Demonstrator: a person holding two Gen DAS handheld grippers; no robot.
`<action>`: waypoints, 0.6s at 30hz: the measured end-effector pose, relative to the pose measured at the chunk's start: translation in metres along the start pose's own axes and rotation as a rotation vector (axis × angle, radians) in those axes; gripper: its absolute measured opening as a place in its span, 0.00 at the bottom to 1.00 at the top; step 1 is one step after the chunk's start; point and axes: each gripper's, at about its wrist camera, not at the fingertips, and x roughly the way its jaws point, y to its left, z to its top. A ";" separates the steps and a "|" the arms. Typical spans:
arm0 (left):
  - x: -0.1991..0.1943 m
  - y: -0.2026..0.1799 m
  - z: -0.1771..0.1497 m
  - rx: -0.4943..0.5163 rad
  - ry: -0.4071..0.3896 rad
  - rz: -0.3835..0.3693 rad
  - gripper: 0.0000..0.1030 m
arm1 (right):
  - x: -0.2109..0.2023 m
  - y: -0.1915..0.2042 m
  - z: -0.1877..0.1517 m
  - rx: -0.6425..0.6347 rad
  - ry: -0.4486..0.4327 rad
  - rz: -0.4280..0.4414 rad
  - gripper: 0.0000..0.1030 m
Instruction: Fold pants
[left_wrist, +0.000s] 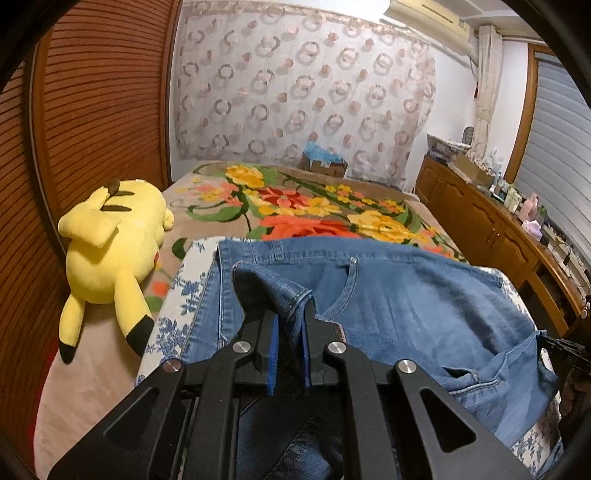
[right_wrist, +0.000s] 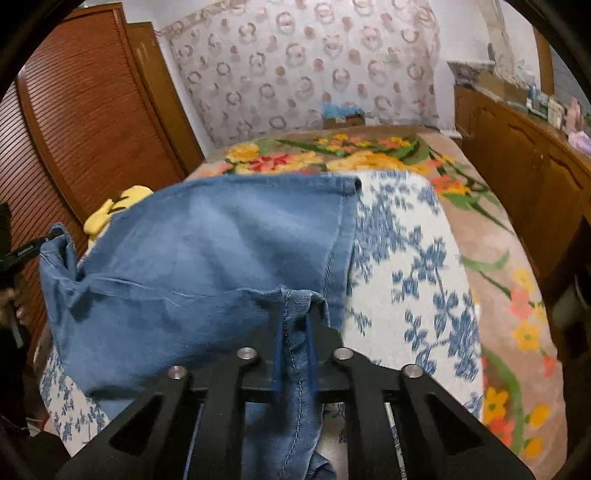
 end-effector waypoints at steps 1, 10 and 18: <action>-0.002 0.001 0.002 -0.001 -0.009 -0.001 0.10 | -0.004 0.000 0.002 -0.003 -0.019 0.005 0.06; -0.021 0.001 0.039 0.000 -0.131 -0.003 0.09 | -0.057 -0.002 0.042 -0.030 -0.222 -0.034 0.05; -0.007 0.008 0.072 -0.010 -0.167 0.014 0.08 | -0.059 0.004 0.073 -0.083 -0.319 -0.077 0.04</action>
